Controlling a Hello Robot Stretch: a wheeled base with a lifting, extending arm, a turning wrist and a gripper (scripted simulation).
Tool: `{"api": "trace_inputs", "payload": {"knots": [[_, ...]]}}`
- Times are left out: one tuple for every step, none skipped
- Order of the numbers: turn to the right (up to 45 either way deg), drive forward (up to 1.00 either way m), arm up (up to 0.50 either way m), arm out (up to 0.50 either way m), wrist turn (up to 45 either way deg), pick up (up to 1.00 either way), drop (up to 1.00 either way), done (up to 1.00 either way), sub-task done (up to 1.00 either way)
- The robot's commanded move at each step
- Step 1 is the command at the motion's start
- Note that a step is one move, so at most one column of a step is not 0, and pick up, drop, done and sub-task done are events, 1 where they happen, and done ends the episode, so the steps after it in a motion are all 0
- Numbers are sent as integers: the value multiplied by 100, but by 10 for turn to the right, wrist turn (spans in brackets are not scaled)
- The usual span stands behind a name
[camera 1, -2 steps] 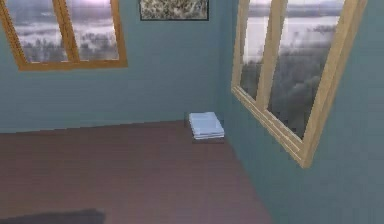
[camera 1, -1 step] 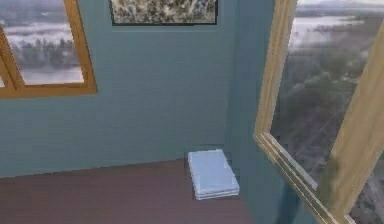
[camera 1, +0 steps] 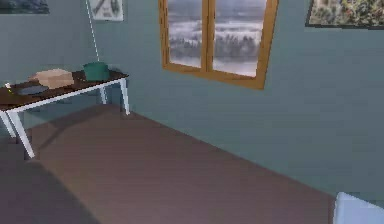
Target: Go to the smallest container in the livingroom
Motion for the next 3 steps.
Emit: {"api": "trace_inputs", "payload": {"knots": [[-210, 0, 0, 0, 0, 0, 0, 0, 0], [0, 55, 0, 0, 0, 0, 0, 0, 0], [-150, 0, 0, 0, 0, 0, 0, 0, 0]]}}
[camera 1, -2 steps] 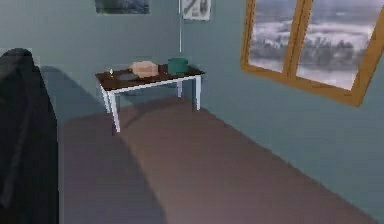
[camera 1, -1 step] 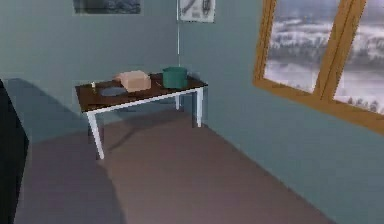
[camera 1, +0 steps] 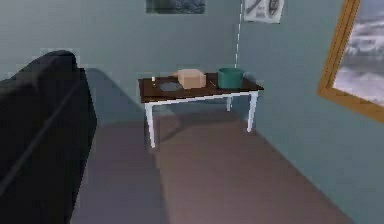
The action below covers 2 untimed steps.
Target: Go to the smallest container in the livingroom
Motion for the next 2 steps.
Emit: {"api": "trace_inputs", "payload": {"knots": [[0, 100, 0, 0, 0, 0, 0, 0, 0], [0, 40, 0, 0, 0, 0, 0, 0, 0]]}}
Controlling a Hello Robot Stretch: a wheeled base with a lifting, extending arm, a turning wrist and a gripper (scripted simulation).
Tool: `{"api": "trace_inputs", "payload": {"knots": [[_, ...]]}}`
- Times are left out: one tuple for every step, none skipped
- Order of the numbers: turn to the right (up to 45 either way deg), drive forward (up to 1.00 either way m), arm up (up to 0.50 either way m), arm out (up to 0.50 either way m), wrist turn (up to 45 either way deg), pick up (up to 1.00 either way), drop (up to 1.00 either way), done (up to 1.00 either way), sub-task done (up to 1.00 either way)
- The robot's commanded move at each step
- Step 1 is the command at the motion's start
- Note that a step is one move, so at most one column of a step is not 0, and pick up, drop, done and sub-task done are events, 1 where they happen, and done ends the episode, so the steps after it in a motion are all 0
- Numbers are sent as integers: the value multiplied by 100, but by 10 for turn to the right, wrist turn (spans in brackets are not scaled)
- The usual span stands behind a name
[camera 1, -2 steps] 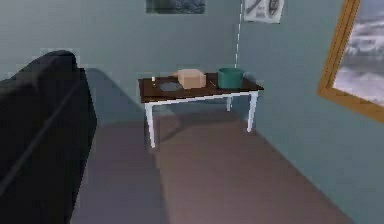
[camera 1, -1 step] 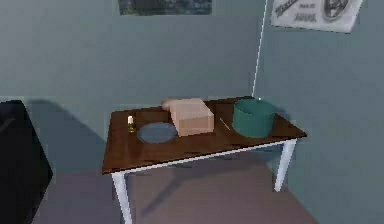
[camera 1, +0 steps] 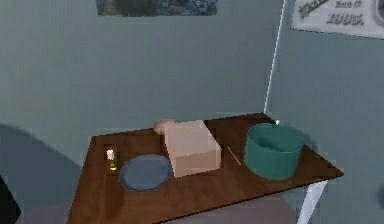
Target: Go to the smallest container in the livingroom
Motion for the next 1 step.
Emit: {"api": "trace_inputs", "payload": {"knots": [[-60, 0, 0, 0, 0, 0, 0, 0, 0]]}}
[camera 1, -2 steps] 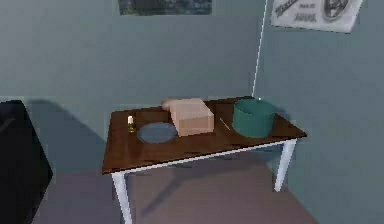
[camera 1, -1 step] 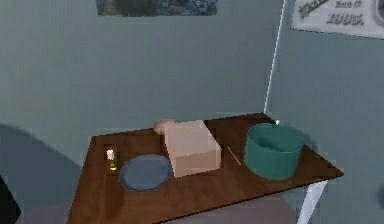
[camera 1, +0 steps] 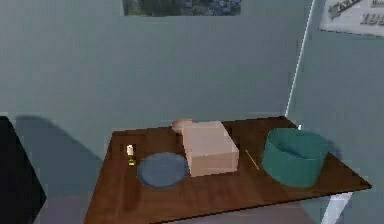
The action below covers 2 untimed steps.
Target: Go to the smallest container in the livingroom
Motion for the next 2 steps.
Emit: {"api": "trace_inputs", "payload": {"knots": [[0, 100, 0, 0, 0, 0, 0, 0, 0], [0, 0, 0, 0, 0, 0, 0, 100, 0]]}}
